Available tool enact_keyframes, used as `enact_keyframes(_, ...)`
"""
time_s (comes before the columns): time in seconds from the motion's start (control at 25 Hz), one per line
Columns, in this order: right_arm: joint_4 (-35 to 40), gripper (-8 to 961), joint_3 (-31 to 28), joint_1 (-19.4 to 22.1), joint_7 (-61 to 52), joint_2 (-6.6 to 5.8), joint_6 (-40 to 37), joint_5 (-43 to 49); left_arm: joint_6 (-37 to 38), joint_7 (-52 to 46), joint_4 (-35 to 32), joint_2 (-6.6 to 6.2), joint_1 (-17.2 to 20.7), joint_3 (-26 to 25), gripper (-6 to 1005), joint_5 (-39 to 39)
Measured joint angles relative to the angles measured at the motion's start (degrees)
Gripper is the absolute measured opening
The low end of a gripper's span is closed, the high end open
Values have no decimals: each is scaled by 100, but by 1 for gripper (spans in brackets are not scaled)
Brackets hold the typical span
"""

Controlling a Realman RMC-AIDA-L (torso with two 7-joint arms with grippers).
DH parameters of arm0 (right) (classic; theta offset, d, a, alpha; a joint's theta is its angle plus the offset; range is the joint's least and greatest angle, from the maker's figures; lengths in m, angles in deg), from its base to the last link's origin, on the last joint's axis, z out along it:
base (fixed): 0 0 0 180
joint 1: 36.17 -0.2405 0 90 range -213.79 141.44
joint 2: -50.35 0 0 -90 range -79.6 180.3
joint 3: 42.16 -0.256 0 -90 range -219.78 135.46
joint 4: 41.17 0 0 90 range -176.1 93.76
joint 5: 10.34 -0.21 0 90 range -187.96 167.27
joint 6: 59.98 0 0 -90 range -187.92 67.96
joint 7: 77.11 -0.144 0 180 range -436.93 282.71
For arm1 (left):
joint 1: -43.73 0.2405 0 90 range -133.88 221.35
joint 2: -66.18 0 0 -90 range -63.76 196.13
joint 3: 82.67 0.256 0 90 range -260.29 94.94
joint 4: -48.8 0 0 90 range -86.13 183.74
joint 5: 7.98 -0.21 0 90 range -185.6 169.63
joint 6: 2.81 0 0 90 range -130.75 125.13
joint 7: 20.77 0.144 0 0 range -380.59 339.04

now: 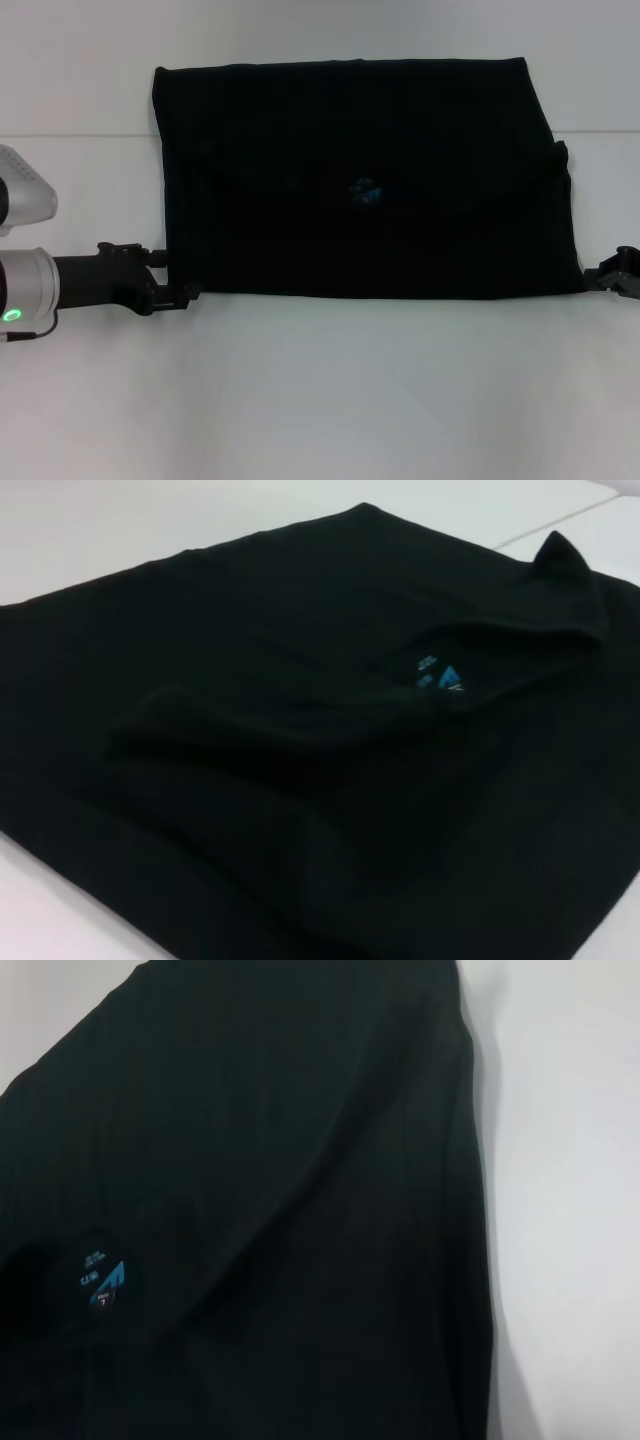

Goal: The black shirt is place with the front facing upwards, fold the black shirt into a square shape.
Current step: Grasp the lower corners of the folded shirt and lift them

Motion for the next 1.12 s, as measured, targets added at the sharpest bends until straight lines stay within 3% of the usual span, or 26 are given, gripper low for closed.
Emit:
enact_keyframes(0.84,0,22,-76,115,141,-25,1,-210,-30,-28,321,27,-268,167,723,-64)
enact_keyframes(1.12,0,22,-86,141,200,-7,1,-224,-456,-2,373,170,-354,216,691,-72)
